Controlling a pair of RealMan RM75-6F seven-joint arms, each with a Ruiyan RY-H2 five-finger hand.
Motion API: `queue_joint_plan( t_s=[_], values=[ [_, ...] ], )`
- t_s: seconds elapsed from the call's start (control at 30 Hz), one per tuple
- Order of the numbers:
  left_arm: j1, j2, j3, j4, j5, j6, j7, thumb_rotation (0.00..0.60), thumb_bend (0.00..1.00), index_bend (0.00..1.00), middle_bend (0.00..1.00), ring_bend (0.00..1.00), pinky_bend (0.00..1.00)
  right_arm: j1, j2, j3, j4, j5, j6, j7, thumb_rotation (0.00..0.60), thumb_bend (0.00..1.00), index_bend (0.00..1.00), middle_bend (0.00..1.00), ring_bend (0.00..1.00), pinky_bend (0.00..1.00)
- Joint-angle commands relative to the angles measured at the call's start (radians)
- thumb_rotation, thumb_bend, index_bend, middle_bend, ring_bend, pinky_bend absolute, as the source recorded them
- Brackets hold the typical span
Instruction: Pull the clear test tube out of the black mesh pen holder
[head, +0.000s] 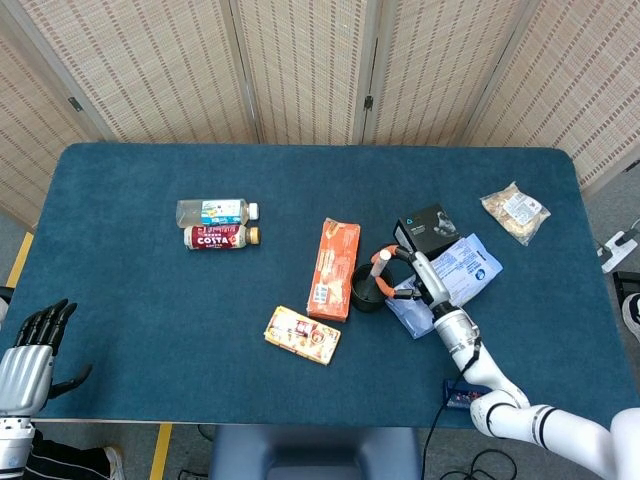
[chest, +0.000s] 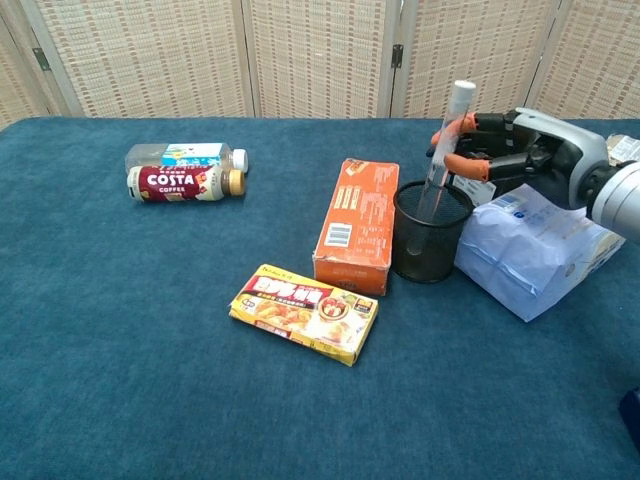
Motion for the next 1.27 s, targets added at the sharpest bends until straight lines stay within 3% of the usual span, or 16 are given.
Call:
queue_joint_plan(
  t_s=[0.03,0.13,0.3,0.53,0.63,0.73,1.07,1.27],
  values=[
    [0.0,0.0,0.001,0.0,0.002,0.0,-0.001,0.6,0.27,0.08,0.1,0.1,0.13,-0.009,0.029,-0.008,-0.018,-0.025,0.024,-0.009,0.6,0.33,0.06,0.17,0.03,0.14],
    [0.0,-0.001,-0.001,0.001,0.001,0.002,-0.004,0.6,0.26,0.08,0.1,0.1,0.13,-0.028,0.066,-0.018,-0.043,-0.045,0.059,-0.032,0.6,0.33,0.01,0.13,0.01,0.13],
    [-0.003,-0.001,-0.002,0.001,0.005,0.003,-0.005,0.6,0.26,0.08,0.1,0.1,0.13,-0.078,0.142,-0.032,-0.079,-0.079,0.158,-0.141,0.6,0.33,0.0,0.1,0.0,0.12],
    [-0.008,-0.004,-0.003,-0.005,0.015,0.005,-0.003,0.6,0.27,0.08,0.1,0.1,0.13,-0.185,0.281,-0.057,-0.187,-0.089,0.326,-0.494,0.6,0.33,0.0,0.11,0.0,0.12],
    [-0.01,-0.004,-0.003,-0.01,0.02,0.006,0.001,0.6,0.26,0.08,0.1,0.1,0.13,-0.236,0.327,-0.083,-0.23,-0.112,0.396,-0.609,0.6,0.33,0.05,0.14,0.0,0.12],
    [-0.013,-0.003,-0.001,-0.015,0.025,0.005,0.007,0.6,0.26,0.08,0.1,0.1,0.13,-0.285,0.377,-0.124,-0.273,-0.123,0.427,-0.684,0.6,0.33,0.18,0.2,0.02,0.12],
    [-0.02,0.004,-0.002,-0.038,0.04,0.012,0.021,0.6,0.26,0.08,0.1,0.1,0.13,-0.448,0.42,-0.218,-0.317,-0.165,0.579,-0.769,0.6,0.33,0.18,0.19,0.02,0.12],
    [-0.026,0.008,-0.005,-0.047,0.049,0.015,0.029,0.6,0.27,0.08,0.1,0.1,0.13,-0.481,0.439,-0.239,-0.345,-0.161,0.57,-0.754,0.6,0.33,0.16,0.17,0.02,0.12]
  ],
)
